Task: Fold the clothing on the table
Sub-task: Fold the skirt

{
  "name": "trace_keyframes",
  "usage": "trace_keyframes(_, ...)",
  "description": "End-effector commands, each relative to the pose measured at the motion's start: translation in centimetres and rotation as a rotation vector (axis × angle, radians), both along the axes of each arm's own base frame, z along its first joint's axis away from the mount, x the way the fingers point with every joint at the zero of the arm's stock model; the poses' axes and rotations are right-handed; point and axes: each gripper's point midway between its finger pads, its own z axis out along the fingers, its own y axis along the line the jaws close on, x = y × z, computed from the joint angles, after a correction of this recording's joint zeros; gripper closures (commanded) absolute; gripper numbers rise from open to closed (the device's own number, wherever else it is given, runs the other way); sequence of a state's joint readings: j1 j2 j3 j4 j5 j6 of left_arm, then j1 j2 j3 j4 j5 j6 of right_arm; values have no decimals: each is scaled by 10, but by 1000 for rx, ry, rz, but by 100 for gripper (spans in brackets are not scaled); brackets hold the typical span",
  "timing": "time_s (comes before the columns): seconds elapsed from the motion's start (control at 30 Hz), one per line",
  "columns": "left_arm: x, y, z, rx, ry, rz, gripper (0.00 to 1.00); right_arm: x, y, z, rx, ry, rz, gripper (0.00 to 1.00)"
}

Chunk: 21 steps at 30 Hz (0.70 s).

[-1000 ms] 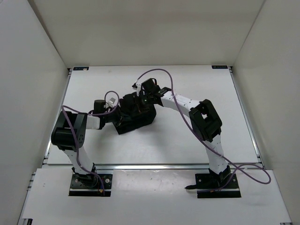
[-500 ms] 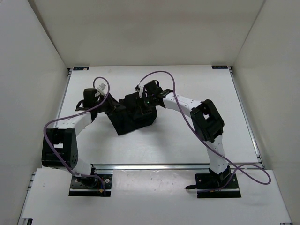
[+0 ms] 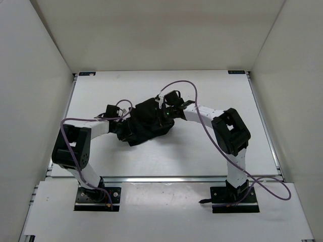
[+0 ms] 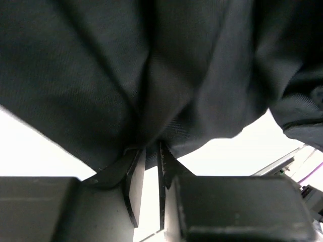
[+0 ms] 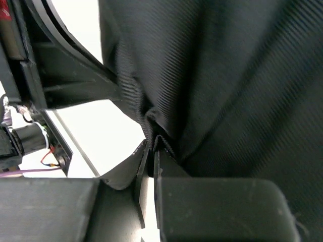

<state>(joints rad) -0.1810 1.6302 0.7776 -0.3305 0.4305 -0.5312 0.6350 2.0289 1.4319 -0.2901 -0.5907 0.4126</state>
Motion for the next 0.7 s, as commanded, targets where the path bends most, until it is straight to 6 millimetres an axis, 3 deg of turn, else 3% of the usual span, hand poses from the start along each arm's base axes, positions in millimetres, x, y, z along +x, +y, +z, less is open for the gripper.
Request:
trace_keyframes(0.0,7,-17,-8,49,-11,-81,74,9,-19,28,44,-72,-62,100)
trace_keyframes(0.17,17,-35,-10,30,-28,-88,75,12,-38,43,30,-119,-89,100)
trace_keyframes(0.27,16,-34,-11,12,-30,-79,75,24,-21,72,48,-183,-64,100)
trace_keyframes(0.3,14,-32,-11,6,-25,-70,75,22,-16,68,50,-175,-52,100)
trace_keyframes(0.37,15,-30,-11,-12,-33,-59,75,24,3,84,81,-203,-21,100)
trace_keyframes(0.47,11,-27,-11,-21,-19,-57,75,8,36,83,106,-199,59,100)
trace_keyframes(0.57,13,-25,-10,-34,-10,-69,74,-10,54,61,80,-151,134,100)
trace_keyframes(0.67,13,-24,-8,-52,-12,-76,73,-21,60,29,32,-82,152,100)
